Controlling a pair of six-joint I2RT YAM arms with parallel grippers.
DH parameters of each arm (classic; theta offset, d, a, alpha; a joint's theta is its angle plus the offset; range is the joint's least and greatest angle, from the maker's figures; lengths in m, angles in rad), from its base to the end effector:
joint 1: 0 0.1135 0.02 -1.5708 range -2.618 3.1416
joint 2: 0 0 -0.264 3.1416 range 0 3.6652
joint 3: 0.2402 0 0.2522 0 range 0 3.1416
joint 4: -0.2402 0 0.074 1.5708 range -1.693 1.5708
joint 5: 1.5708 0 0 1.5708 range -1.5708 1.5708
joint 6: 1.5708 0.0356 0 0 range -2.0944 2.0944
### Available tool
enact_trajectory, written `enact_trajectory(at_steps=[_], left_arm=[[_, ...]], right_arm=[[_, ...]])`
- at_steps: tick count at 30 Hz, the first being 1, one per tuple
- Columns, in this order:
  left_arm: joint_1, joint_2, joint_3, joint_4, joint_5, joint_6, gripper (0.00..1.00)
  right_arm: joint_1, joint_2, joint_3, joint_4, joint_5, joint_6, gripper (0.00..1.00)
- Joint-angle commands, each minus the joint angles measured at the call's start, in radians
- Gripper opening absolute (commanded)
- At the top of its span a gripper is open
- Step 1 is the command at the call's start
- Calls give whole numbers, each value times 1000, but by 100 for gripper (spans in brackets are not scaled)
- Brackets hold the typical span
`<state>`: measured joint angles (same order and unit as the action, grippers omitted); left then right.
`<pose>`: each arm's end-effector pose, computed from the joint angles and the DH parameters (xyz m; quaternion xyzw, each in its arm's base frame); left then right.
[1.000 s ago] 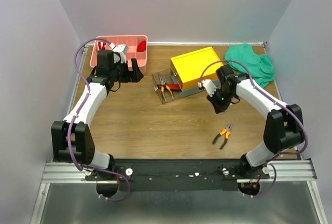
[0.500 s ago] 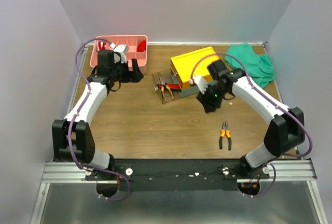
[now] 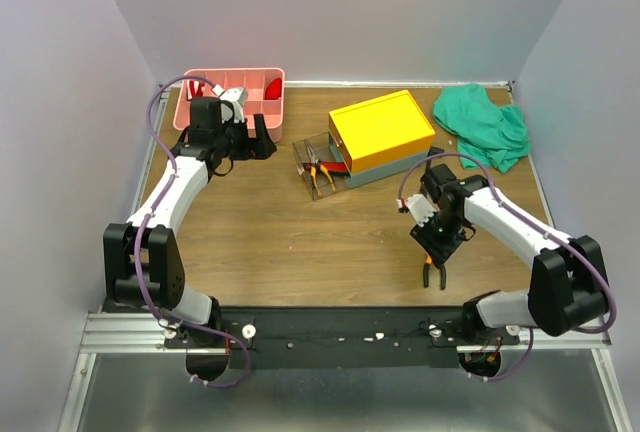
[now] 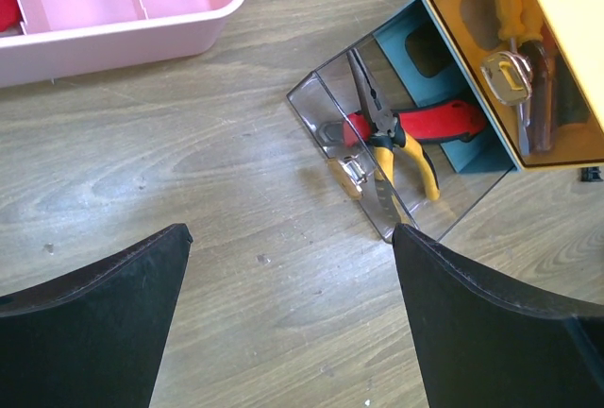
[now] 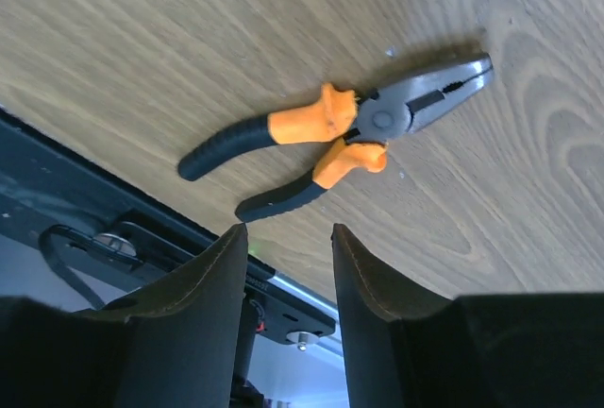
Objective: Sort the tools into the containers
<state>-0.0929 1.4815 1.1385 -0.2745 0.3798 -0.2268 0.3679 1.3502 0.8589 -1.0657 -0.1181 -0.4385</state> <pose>0.3319 -0.0442 0.2886 0.0280 0.8764 -0.2373 0.4181 0.1926 0.0787 0.1991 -0.3920 0.9180 0.0587 0.0090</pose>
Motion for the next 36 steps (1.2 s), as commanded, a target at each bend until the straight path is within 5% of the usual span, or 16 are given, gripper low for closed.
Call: enact_trajectory(at_steps=[1, 15, 19, 23, 26, 30, 34, 36], left_arm=[[5, 2, 29, 15, 25, -9, 99], [4, -33, 9, -12, -4, 23, 99], [4, -23, 21, -12, -2, 23, 99], [4, -12, 29, -8, 2, 12, 99], [4, -9, 35, -8, -4, 15, 99], [4, -15, 27, -11, -15, 26, 99], [7, -17, 18, -12, -16, 27, 99], [10, -13, 18, -11, -16, 27, 99]], right_arm=[[-30, 59, -20, 73, 66, 8, 47], [-41, 273, 0, 207, 90, -40, 43], [-41, 299, 28, 236, 61, -39, 31], [-27, 320, 34, 271, 113, 15, 45], [-8, 297, -1, 292, 167, 3, 46], [-3, 299, -67, 332, 193, -17, 34], [-3, 277, -77, 348, 181, -22, 6], [-3, 250, -38, 317, 149, -19, 1]])
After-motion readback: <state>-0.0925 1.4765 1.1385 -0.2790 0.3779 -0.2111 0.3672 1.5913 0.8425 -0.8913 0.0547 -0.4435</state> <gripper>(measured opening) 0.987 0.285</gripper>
